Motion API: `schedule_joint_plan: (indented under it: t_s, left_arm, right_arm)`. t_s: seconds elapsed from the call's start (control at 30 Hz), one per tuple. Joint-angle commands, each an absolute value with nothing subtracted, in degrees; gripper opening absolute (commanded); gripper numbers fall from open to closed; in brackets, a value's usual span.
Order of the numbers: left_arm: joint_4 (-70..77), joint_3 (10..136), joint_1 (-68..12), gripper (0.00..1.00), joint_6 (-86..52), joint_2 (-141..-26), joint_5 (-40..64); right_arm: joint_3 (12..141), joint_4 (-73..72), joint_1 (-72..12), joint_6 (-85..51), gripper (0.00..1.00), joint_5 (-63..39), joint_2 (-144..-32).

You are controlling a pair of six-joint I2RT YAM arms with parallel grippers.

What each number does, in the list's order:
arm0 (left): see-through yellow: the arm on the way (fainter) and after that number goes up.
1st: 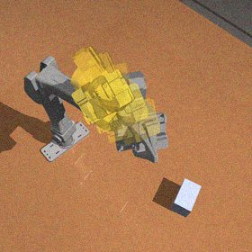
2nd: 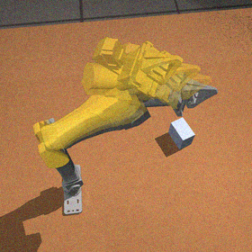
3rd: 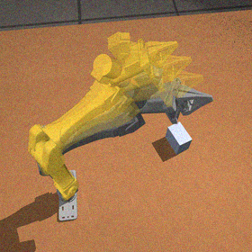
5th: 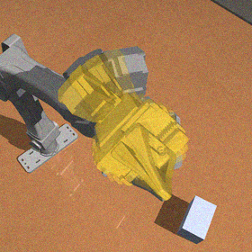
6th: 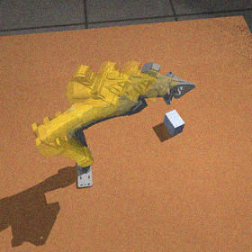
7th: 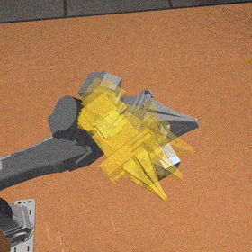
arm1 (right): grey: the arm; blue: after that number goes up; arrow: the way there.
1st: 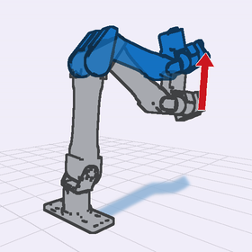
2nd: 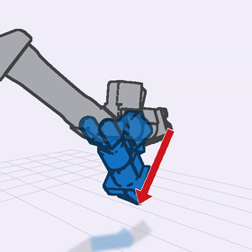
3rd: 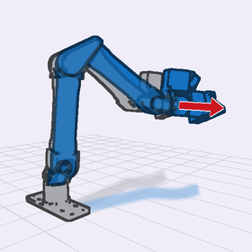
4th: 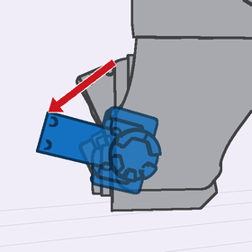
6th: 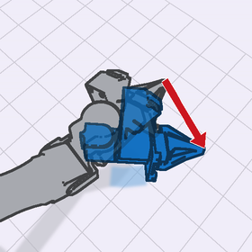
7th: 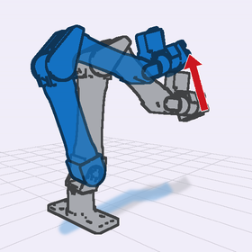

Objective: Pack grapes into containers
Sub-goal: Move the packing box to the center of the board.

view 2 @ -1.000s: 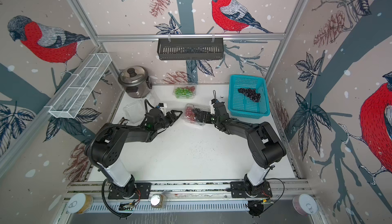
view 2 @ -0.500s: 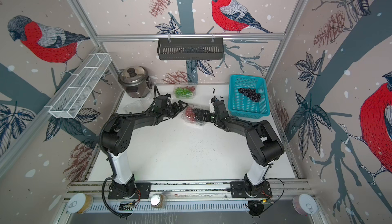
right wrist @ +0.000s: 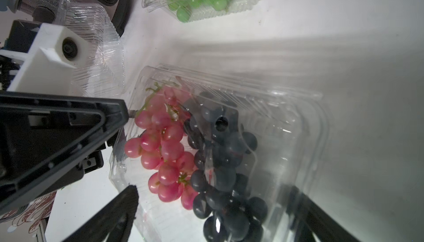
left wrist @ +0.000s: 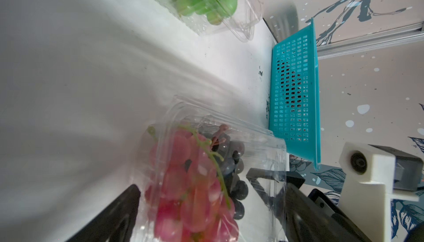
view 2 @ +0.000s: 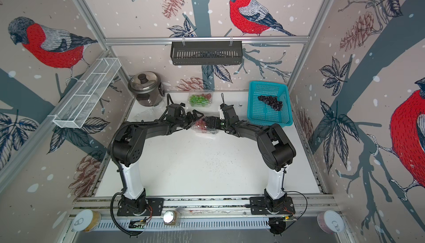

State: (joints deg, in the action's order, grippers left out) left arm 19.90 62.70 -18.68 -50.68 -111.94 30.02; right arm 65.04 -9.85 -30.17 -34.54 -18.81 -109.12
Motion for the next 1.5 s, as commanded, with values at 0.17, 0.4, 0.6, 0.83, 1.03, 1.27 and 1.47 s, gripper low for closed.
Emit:
schedule_joint_plan:
  t_s: [0.17, 0.4, 0.6, 0.83, 1.03, 1.27, 1.47]
  left_arm:
    - [17.57, 64.37, -15.6, 0.97, -49.76, -110.71, 32.08]
    - [14.21, 68.91, -14.63, 0.96, -49.39, -113.15, 31.13]
    - [14.15, 70.56, -13.65, 0.97, -50.1, -114.43, 30.88]
    - [13.33, 73.3, -12.66, 0.97, -50.38, -115.87, 30.78]
    - [11.37, 78.01, -12.39, 0.96, -50.5, -119.1, 31.37]
    - [8.89, 81.42, -12.13, 0.96, -50.02, -121.14, 30.94]
    - [8.49, 82.2, -11.65, 0.96, -50.14, -121.41, 30.74]
  right_arm:
    - [71.87, -9.32, -31.55, -37.4, 1.0, -20.51, -114.5]
    - [78.5, -8.48, -31.7, -39.35, 1.0, -21.52, -118.89]
    - [84.26, -7.47, -31.71, -40.69, 1.0, -22.16, -122.77]
    - [88.15, -6.79, -31.59, -41.85, 1.0, -22.25, -125.41]
    - [90.6, -7.03, -31.33, -43.17, 0.99, -21.97, -127.54]
    - [93.71, -6.51, -30.68, -44.18, 1.0, -21.98, -129.85]
    - [97.34, -5.0, -30.43, -44.1, 1.0, -22.27, -131.65]
